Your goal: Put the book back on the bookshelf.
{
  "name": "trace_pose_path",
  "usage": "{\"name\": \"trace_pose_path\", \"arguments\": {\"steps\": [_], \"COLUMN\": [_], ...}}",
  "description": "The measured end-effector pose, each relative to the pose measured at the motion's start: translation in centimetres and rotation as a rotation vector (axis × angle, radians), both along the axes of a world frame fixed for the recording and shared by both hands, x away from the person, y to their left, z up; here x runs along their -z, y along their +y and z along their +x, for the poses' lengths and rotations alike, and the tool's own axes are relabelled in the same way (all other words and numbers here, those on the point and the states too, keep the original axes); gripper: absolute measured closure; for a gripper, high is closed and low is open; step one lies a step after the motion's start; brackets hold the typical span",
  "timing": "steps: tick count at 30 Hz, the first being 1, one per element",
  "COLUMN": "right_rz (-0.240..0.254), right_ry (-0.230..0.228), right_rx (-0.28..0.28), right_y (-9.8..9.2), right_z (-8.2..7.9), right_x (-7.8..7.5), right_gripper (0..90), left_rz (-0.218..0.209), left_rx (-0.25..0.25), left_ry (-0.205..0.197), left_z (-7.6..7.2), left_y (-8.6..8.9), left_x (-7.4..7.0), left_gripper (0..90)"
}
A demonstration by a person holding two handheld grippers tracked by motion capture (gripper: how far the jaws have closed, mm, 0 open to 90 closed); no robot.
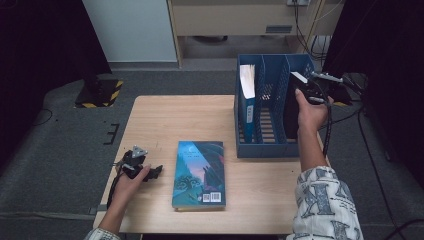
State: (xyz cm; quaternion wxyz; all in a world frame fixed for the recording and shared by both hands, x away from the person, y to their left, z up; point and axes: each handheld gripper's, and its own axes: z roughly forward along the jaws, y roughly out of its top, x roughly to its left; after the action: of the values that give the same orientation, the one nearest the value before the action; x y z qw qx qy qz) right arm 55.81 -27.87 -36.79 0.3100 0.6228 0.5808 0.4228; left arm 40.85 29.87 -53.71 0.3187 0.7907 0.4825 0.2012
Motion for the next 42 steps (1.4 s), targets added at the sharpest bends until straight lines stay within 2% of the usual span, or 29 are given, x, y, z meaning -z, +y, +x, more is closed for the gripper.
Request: {"name": "trace_pose_path", "arguments": {"steps": [10,17,25,30,38,42], "right_rz": [-0.003,-0.013,-0.009,-0.006,-0.04,-0.048], "right_ry": [0.003,0.016,0.017,0.052,0.127,0.143], "right_rx": [0.01,0.004,0.01,-0.001,-0.032,-0.042], "right_y": [0.2,0.4,0.3,-0.2,-0.3,-0.3], "right_z": [0.2,0.3,0.2,-0.2,-1.1,-1.8], "right_x": [0.2,1.1,1.1,1.0,0.5,0.6], "right_gripper": [52.9,52.8,52.8,52.7,52.5,52.4], "left_rz": [-0.002,-0.003,0.001,-0.002,-0.001,-0.003], "left_rx": [0.003,0.003,0.007,0.007,0.012,0.012], "left_ry": [-0.001,0.0,0.001,0.0,0.001,0.0], "left_z": [0.0,0.0,0.0,0.0,-0.2,-0.2], "left_y": [-0.2,-0.2,-0.3,-0.4,-0.4,-0.5], "left_x": [0.0,0.0,0.0,0.0,0.0,0.0], "left_gripper": [0.0,0.0,0.0,0.0,0.0,0.0]}}
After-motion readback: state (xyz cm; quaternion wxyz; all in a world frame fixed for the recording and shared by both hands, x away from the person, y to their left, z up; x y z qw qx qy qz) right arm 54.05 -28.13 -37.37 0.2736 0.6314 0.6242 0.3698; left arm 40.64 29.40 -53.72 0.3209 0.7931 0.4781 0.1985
